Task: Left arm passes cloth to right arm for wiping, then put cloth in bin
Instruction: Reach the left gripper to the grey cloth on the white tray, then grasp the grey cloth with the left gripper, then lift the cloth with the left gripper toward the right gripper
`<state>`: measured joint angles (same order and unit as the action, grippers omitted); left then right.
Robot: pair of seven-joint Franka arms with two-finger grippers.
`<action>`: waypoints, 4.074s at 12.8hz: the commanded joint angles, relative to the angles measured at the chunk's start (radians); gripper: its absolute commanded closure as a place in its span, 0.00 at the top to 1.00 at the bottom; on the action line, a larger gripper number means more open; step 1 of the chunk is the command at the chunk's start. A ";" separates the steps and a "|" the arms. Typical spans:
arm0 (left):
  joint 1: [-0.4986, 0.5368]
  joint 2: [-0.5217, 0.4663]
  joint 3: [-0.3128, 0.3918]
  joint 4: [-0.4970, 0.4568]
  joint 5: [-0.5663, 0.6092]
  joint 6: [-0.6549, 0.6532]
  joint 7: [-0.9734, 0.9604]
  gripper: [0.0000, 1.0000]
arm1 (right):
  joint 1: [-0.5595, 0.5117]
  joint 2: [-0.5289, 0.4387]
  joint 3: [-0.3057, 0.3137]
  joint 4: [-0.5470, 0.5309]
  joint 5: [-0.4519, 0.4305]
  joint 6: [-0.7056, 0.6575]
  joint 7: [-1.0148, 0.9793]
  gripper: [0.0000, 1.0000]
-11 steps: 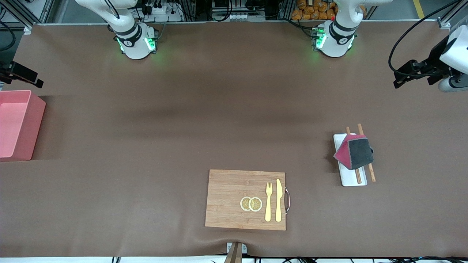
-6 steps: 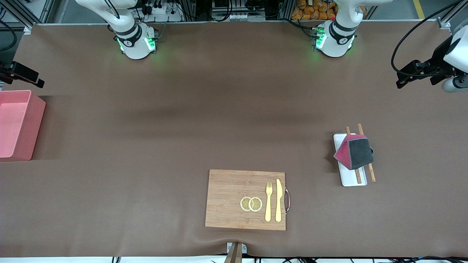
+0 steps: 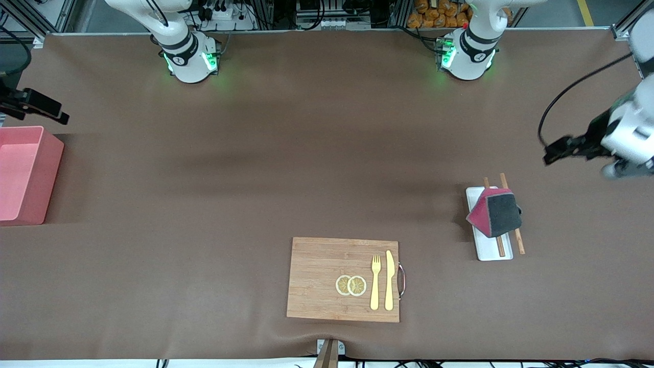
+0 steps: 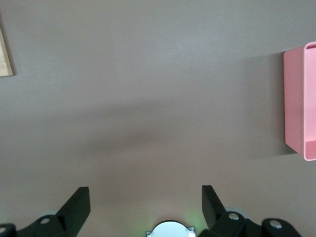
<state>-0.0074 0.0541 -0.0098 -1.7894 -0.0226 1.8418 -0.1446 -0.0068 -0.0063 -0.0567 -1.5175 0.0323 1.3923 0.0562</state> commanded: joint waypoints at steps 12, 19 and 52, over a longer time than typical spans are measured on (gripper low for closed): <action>0.015 0.279 -0.030 -0.081 0.018 0.312 0.002 0.76 | 0.212 0.216 -0.002 0.016 0.113 0.156 0.010 1.00; 0.026 0.320 -0.027 -0.079 0.020 0.312 0.000 0.64 | 0.281 0.233 -0.003 0.017 0.117 0.185 0.017 1.00; -0.031 0.236 -0.344 0.118 0.016 0.136 -0.193 0.00 | 0.306 0.252 -0.005 0.039 0.340 0.189 0.379 1.00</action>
<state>-0.0058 0.2500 -0.2904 -1.7538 -0.0137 2.0096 -0.2207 0.3037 0.2284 -0.0538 -1.4939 0.3017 1.5872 0.3787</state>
